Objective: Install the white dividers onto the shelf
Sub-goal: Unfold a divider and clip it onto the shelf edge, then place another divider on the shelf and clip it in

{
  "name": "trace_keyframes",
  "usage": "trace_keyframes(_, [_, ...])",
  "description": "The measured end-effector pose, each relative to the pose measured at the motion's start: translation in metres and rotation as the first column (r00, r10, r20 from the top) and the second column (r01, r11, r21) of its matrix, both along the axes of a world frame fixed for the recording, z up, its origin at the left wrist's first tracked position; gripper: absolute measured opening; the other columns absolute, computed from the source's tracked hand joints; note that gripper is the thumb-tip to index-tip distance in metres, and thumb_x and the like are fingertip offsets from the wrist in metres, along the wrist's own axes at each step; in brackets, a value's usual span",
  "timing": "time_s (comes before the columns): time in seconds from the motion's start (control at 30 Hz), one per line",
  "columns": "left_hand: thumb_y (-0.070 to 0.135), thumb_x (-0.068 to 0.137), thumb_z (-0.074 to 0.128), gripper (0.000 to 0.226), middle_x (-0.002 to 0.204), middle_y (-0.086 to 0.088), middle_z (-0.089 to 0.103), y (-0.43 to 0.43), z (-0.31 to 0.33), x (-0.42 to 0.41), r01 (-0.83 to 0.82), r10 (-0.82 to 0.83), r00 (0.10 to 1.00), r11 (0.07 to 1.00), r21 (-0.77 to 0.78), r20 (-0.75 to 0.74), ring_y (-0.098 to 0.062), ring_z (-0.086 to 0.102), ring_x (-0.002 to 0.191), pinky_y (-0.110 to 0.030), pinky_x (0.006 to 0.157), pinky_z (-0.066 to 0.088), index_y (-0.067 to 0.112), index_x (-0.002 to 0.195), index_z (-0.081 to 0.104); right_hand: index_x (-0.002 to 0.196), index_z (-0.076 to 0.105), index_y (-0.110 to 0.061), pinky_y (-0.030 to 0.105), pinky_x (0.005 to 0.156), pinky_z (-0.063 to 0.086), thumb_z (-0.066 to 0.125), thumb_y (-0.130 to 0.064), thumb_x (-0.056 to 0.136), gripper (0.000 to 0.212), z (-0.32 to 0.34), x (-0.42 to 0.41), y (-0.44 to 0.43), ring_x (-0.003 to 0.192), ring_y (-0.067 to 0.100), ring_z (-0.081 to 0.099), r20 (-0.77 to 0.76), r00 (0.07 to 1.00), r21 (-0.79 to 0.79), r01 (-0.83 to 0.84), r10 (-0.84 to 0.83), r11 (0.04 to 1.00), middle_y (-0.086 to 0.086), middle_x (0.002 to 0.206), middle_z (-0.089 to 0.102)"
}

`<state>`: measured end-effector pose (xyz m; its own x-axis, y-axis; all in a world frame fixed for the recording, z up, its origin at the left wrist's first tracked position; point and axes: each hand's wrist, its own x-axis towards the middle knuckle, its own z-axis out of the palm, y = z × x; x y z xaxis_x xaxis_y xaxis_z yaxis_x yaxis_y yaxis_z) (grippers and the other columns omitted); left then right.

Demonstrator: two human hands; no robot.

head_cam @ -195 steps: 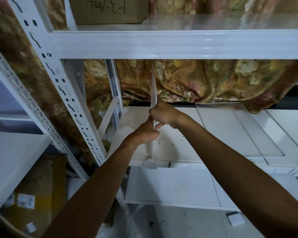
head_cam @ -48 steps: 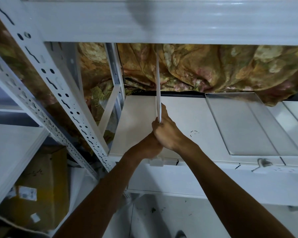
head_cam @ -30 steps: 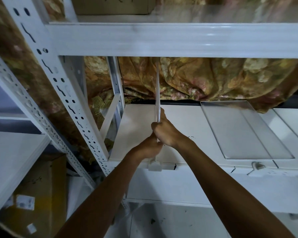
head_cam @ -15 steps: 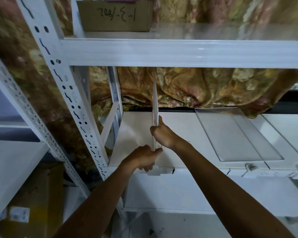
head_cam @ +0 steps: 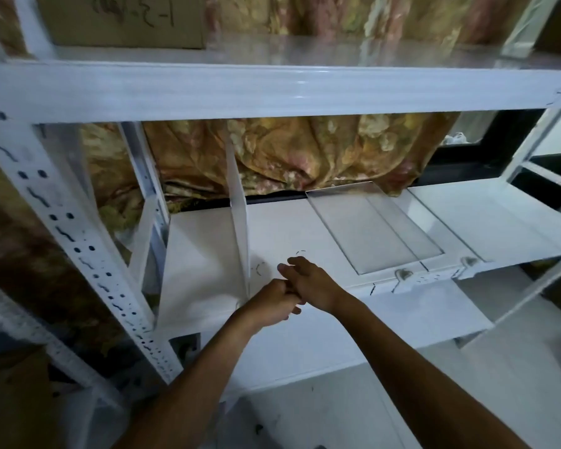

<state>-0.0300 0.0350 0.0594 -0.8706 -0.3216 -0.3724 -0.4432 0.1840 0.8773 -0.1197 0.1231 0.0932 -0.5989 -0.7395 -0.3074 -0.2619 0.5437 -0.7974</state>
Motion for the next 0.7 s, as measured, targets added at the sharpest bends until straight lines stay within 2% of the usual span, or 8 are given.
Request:
trace_keyframes(0.07, [0.024,0.093,0.051,0.027,0.112,0.005,0.073,0.013,-0.005,-0.010,0.036,-0.036,0.999,0.999,-0.001,-0.020,-0.010,0.072,0.097,-0.030,0.085,0.052,0.016,0.112,0.069,0.082,0.049,-0.037,0.030,0.078,0.039,0.049,-0.045,0.095,0.015,-0.005,-0.014,0.023,0.091,0.020,0.051,-0.053,0.997,0.017,0.061,-0.060,0.998,-0.003,0.105,0.058])
trace_keyframes(0.17, [0.026,0.094,0.053,0.024,0.110,0.002,0.073,0.033,-0.010,-0.024,0.063,-0.063,0.998,0.998,-0.011,-0.031,-0.012,0.070,0.099,-0.029,0.083,0.049,0.016,0.108,0.070,0.104,0.049,-0.030,0.032,0.092,0.044,0.049,-0.038,0.099,0.009,-0.011,-0.031,0.059,0.097,0.019,0.053,-0.111,0.986,0.038,0.127,-0.122,0.991,-0.002,0.109,0.057])
trace_keyframes(0.23, [0.033,0.093,0.052,0.023,0.105,0.004,0.073,0.044,-0.014,-0.033,0.083,-0.085,0.996,0.995,-0.049,-0.031,-0.014,0.069,0.097,-0.031,0.084,0.051,0.022,0.103,0.070,0.101,0.049,-0.029,0.035,0.095,0.044,0.047,-0.036,0.100,0.007,-0.014,-0.041,0.080,0.097,0.020,0.052,-0.151,0.979,0.092,0.153,-0.138,0.984,0.000,0.107,0.056])
trace_keyframes(0.3, [0.035,0.095,0.051,0.023,0.104,0.005,0.070,0.052,-0.020,-0.042,0.094,-0.098,0.995,0.988,-0.124,-0.026,-0.016,0.065,0.098,-0.031,0.085,0.049,0.025,0.105,0.069,0.075,0.043,-0.028,0.035,0.086,0.040,0.045,-0.029,0.101,0.026,-0.014,-0.049,0.096,0.089,0.023,0.046,-0.214,0.972,0.160,0.131,-0.095,0.978,0.002,0.096,0.049])
trace_keyframes(0.37, [0.029,0.098,0.050,0.033,0.127,0.003,0.065,0.062,-0.027,-0.052,0.105,-0.111,0.994,0.975,-0.197,-0.018,-0.017,0.060,0.117,-0.027,0.093,0.045,0.022,0.127,0.064,0.066,0.034,-0.028,0.035,0.081,0.037,0.045,-0.026,0.101,0.037,-0.015,-0.060,0.110,0.085,0.023,0.040,-0.271,0.958,0.196,0.145,-0.089,0.970,0.001,0.090,0.043])
trace_keyframes(0.47, [0.029,0.098,0.049,0.042,0.147,0.003,0.052,0.075,-0.038,-0.064,0.091,-0.097,0.995,0.962,-0.259,-0.011,-0.015,0.049,0.133,-0.029,0.108,0.040,0.026,0.140,0.054,0.092,0.061,-0.017,0.035,0.089,0.041,0.045,-0.027,0.102,0.021,-0.020,-0.087,0.130,0.098,0.032,0.054,-0.292,0.953,0.238,0.149,-0.076,0.960,0.009,0.109,0.056])
trace_keyframes(0.53, [0.029,0.098,0.048,0.045,0.149,0.002,0.050,0.082,-0.043,-0.074,0.076,-0.083,0.996,0.949,-0.306,-0.012,-0.015,0.047,0.136,-0.030,0.111,0.038,0.026,0.143,0.050,0.116,0.061,-0.005,0.039,0.095,0.044,0.045,-0.024,0.102,0.029,-0.026,-0.107,0.140,0.111,0.035,0.058,-0.326,0.945,0.253,0.129,-0.041,0.959,0.014,0.122,0.061])
trace_keyframes(0.7, [0.027,0.098,0.048,0.062,0.165,-0.003,0.022,0.101,-0.047,-0.115,0.138,-0.119,0.990,0.782,-0.608,0.072,-0.021,0.020,0.151,-0.034,0.121,0.023,0.018,0.156,0.027,0.118,0.063,-0.013,0.030,0.094,0.042,0.051,-0.022,0.097,0.026,-0.038,-0.159,0.162,0.117,0.030,0.060,-0.356,0.932,0.172,0.133,-0.065,0.976,0.006,0.123,0.067])
